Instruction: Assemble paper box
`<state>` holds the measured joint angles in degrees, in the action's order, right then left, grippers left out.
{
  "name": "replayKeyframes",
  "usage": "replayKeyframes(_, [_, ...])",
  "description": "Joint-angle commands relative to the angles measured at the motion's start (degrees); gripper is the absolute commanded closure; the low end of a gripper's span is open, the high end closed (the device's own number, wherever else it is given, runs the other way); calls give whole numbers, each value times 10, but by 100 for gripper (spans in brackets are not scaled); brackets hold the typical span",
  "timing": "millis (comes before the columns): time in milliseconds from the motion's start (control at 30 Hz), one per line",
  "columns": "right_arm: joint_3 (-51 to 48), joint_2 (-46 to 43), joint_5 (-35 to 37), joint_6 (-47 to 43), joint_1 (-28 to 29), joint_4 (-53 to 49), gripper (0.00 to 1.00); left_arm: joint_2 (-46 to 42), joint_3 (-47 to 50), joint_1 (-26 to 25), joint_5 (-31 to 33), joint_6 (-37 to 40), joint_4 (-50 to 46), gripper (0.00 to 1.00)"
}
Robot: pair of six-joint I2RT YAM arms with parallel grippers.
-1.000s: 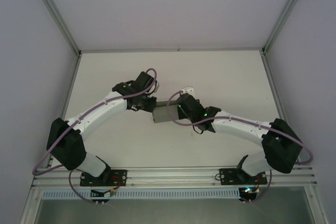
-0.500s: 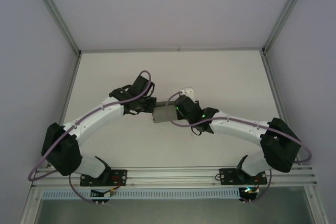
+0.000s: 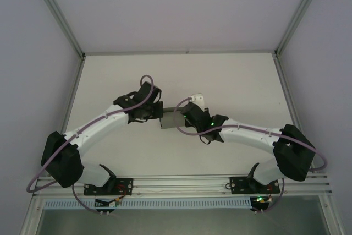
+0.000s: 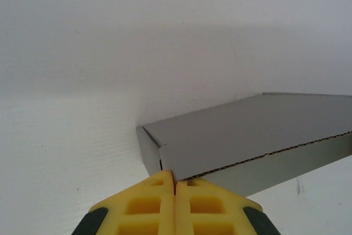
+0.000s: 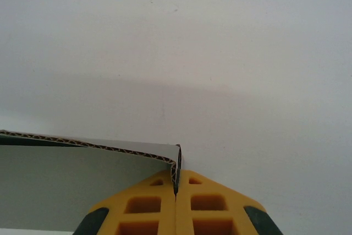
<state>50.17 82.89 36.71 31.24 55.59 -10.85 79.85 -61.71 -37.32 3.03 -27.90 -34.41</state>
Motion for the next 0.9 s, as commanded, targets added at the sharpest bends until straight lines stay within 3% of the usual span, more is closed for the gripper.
replayKeyframes(0, [-37,21,-41,16,9,-92,100,18,29,-13,7,-29,-35,100])
replayKeyframes(400, [-40,17,-29,29,14,-107,100,14,37,-30,-5,-55,-29,100])
replayKeyframes(700, [-70,1,-28,-2,14,-78,100,10,69,-43,43,72,-38,100])
replayKeyframes(867, [-87,-2,-38,-13,14,-51,100,11,117,-57,16,80,18,100])
